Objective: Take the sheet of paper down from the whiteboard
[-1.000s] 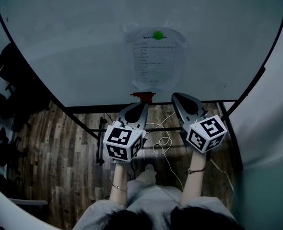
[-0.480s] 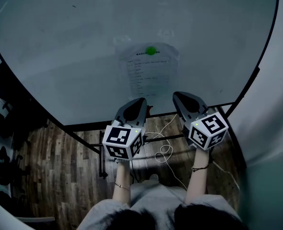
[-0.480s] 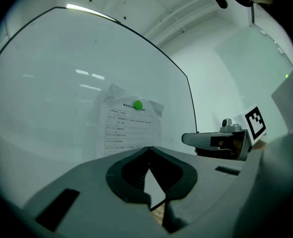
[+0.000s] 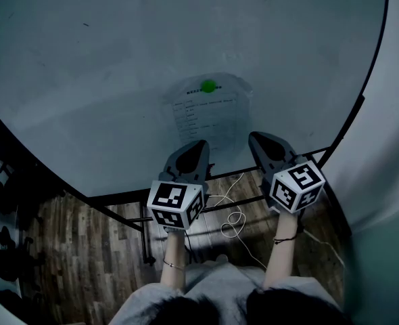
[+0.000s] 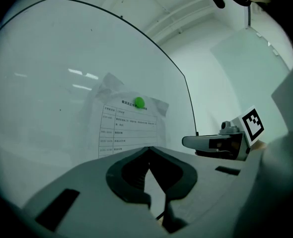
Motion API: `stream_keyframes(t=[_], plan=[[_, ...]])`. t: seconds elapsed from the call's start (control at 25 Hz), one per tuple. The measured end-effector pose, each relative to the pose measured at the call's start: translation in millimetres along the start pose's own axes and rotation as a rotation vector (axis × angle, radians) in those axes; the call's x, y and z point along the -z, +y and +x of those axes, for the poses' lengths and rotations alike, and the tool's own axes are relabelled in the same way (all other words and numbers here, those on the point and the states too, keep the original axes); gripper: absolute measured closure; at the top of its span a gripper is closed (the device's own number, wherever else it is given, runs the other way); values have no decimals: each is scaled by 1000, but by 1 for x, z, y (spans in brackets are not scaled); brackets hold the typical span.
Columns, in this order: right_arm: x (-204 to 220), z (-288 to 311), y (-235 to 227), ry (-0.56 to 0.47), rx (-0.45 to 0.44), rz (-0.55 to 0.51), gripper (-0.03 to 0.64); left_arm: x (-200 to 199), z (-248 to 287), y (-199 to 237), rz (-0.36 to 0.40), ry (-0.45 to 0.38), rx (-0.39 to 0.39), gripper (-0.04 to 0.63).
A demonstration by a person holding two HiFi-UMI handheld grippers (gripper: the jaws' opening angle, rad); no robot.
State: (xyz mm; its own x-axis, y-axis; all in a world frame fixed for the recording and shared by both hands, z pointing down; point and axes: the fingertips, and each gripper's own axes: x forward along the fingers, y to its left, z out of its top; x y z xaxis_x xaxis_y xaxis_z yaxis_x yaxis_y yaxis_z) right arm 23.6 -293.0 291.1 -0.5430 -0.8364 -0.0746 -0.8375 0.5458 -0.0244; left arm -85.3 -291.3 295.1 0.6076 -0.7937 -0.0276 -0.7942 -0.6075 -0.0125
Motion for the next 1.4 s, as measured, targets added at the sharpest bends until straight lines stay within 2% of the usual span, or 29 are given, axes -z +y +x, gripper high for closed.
stream_keyframes(t=[0.2, 0.4, 0.52, 1.08, 1.2, 1.4], plan=[[4, 9, -8, 5, 52, 12, 617, -5, 4, 8, -5, -34, 19, 589], [5, 19, -18, -5, 80, 22, 615, -7, 14, 12, 67, -19, 10, 589], [6, 22, -24, 11, 96, 22, 615, -8, 15, 12, 80, -17, 3, 589], [-1, 36, -38, 74, 27, 4, 614, -39, 32, 5, 128, -81, -67, 588], [-1, 36, -36, 78, 13, 4, 571, -45, 31, 6, 168, -95, -92, 588], [-2, 37, -37, 74, 6, 12, 548, -66, 35, 12, 236, -133, -162, 568]])
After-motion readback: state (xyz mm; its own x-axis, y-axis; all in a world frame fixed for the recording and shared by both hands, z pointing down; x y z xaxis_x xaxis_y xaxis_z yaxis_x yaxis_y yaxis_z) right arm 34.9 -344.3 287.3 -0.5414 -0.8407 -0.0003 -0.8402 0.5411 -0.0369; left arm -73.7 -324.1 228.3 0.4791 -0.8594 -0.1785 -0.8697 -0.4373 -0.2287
